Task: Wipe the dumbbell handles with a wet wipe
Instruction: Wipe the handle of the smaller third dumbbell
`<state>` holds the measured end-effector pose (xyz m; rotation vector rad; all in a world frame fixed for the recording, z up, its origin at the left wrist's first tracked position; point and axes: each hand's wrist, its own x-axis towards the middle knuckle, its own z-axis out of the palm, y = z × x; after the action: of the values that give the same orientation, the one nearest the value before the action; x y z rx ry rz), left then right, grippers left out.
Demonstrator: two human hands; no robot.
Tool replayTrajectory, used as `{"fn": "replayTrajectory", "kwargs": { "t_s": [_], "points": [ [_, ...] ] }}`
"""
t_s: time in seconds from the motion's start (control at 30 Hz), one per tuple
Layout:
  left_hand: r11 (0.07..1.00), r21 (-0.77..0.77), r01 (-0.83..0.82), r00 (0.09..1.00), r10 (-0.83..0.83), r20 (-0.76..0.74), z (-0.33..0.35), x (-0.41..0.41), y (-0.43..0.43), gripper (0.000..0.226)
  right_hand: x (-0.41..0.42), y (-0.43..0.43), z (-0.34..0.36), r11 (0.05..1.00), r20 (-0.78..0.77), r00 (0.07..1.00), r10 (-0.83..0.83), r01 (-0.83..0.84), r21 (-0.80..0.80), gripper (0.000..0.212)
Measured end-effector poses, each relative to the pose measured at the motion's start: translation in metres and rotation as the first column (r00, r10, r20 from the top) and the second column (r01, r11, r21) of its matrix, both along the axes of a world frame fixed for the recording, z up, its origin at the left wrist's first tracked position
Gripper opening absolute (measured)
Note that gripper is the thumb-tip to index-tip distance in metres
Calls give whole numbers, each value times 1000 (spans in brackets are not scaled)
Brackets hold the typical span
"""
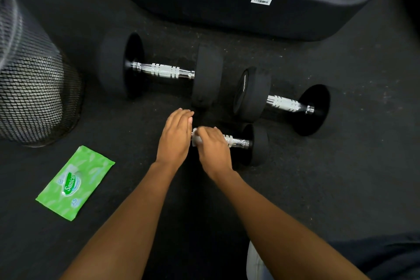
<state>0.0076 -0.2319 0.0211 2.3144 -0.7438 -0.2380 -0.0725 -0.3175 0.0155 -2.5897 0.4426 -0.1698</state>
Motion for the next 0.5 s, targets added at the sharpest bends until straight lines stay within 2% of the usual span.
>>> {"fn": "replayTrajectory", "kwargs": {
  "t_s": [0.17, 0.23, 0.33, 0.5],
  "points": [
    [1000, -14, -12, 1000, 12, 1, -2, -1, 1, 33, -3, -5, -8, 994, 27, 996, 83, -80, -73, 22],
    [1000, -4, -6, 1000, 6, 0, 0, -1, 1, 37, -8, -16, -6, 989, 20, 992, 121, -119, -91, 27],
    [1000, 6, 8, 1000, -9, 15, 4, -2, 1, 48, -14, -26, -4, 991, 22, 995, 93, -90, -104, 33],
    [1000, 8, 2, 1000, -2, 11, 2, 0, 0, 49, 2, -7, -1, 998, 32, 999, 28, -27, -49, 17]
  ]
}}
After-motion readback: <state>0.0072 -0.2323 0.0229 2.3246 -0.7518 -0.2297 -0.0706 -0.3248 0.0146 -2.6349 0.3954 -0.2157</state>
